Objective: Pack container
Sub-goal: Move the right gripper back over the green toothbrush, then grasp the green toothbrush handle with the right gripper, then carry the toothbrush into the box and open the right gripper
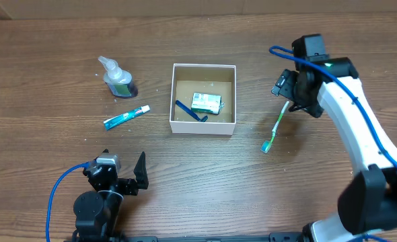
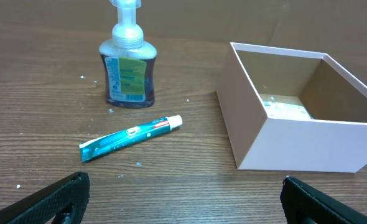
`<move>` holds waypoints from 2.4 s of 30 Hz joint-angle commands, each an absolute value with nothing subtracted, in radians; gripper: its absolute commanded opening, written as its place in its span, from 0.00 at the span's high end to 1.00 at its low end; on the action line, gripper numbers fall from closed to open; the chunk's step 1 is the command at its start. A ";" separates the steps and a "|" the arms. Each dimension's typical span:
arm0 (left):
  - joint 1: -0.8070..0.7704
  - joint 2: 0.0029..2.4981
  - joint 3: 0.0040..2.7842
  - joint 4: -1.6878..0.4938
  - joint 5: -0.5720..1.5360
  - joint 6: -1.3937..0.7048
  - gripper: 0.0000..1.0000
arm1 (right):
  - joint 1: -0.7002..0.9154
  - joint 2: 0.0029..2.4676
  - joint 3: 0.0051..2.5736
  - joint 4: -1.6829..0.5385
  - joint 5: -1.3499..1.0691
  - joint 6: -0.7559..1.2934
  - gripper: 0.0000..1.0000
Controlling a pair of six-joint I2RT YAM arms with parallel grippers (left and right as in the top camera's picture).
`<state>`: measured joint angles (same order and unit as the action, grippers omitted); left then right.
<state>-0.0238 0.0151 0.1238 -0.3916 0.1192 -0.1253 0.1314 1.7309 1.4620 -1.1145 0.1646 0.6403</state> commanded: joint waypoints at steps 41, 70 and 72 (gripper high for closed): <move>-0.018 0.004 0.115 -0.388 0.127 -0.135 0.00 | 0.130 1.876 1.100 -0.812 0.043 0.681 0.75; -0.018 0.004 0.115 -0.388 0.127 -0.135 0.00 | 0.152 1.873 1.761 -1.206 0.039 0.471 0.96; -0.018 0.004 0.115 -0.388 0.127 -0.135 0.00 | 0.172 1.873 1.830 -1.213 0.038 0.408 0.96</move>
<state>-0.0238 0.0151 0.1234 -0.3916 0.1192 -0.1253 0.1379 1.8824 1.7046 -1.2037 0.0406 0.5381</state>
